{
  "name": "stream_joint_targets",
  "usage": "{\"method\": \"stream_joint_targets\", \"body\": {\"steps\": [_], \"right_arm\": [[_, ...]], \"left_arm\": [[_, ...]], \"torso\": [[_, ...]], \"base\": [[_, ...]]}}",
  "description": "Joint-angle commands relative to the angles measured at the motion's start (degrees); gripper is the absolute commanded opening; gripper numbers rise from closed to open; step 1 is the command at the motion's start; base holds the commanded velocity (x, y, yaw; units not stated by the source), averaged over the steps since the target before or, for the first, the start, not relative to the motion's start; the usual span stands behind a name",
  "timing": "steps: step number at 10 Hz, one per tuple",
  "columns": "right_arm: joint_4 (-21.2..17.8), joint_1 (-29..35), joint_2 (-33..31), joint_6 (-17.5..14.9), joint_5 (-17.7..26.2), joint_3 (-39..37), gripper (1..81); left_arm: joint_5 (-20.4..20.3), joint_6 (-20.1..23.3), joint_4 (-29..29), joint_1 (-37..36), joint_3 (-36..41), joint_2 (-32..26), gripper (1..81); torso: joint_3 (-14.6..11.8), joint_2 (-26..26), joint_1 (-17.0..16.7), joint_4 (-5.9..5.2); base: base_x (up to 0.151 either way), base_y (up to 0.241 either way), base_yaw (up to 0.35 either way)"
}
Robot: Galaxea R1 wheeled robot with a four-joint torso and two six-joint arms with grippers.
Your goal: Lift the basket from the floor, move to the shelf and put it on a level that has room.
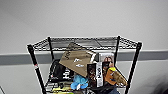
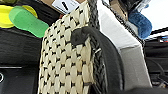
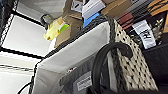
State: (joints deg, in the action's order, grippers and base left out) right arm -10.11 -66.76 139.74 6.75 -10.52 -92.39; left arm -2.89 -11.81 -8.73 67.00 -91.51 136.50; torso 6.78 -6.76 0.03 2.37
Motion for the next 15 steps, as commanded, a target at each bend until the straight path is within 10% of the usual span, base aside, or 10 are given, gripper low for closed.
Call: {"method": "stream_joint_targets", "body": {"steps": [1, 15], "right_arm": [[0.1, 7.4, -3.1, 0.6, 1.4, 11.0, 1.0], [-0.1, 12.9, -15.7, 0.6, 1.4, 32.0, 1.0]], "left_arm": [[-1.6, 0.9, 4.1, -6.7, 9.5, -1.8, 1.0], [-1.6, 0.9, 5.0, -13.7, 30.5, -14.2, 1.0]], "torso": [[0.0, 0.0, 0.0, 0.0], [0.0, 0.0, 0.0, 0.0]], "base": [[0.0, 0.0, 0.0], [0.0, 0.0, 0.0]]}}
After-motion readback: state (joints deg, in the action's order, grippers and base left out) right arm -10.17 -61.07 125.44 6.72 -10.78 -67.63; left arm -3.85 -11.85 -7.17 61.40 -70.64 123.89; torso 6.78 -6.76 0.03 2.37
